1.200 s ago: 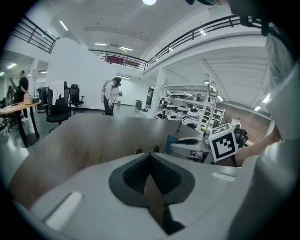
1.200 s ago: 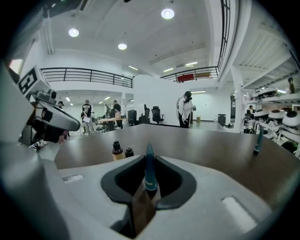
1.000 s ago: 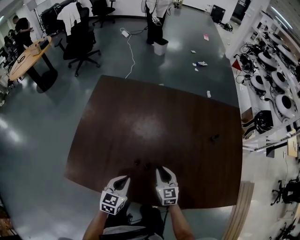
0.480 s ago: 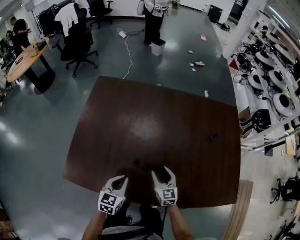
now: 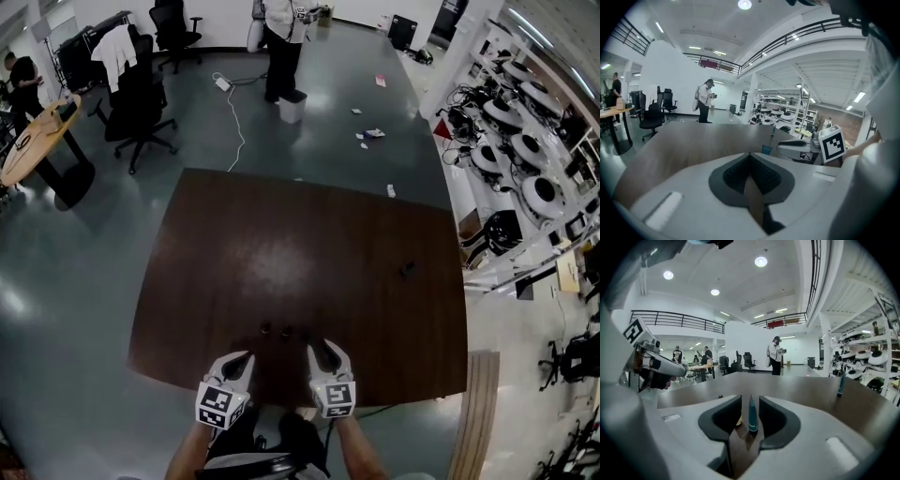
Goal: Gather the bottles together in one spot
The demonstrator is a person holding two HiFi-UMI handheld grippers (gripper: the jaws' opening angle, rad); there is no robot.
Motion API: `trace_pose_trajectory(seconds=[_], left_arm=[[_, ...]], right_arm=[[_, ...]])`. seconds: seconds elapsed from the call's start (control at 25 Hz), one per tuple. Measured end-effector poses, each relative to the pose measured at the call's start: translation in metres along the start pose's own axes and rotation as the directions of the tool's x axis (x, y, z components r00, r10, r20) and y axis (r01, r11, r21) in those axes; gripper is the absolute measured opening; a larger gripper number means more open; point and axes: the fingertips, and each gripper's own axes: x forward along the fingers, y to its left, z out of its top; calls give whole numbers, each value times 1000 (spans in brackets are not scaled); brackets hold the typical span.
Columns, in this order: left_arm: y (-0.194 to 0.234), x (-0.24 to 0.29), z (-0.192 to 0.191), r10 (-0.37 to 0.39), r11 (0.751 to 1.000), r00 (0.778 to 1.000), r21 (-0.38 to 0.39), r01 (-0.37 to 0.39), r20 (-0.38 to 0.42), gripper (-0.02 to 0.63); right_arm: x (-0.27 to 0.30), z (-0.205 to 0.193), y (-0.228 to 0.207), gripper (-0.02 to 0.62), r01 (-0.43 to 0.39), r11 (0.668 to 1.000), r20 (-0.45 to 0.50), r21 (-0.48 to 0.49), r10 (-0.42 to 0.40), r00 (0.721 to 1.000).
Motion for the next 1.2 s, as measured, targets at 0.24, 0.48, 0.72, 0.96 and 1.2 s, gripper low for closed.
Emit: trace_pose_trajectory(seconds=[0.24, 0.48, 0.72, 0.96, 1.2], left_arm=[[-13, -8, 29, -89, 995, 995, 52, 87, 41, 0], [-41, -13, 54, -205, 974, 976, 116, 196, 71, 0], [-80, -18, 63, -351, 924, 933, 196, 330, 84, 0], [-113, -15, 69, -468, 863, 880, 259, 434, 83, 0], [-156, 1, 71, -545, 813, 836, 292, 504, 73, 0]], right_arm=[[-34, 34, 7, 20, 105, 994, 48, 23, -106, 993], [-64, 54, 14, 2, 189, 980, 83, 58, -193, 978], [-99, 60, 14, 2, 304, 949, 101, 86, -312, 945], [-141, 55, 1, 2, 431, 893, 107, 133, -445, 889], [-173, 45, -29, 2, 504, 847, 105, 169, -524, 845]])
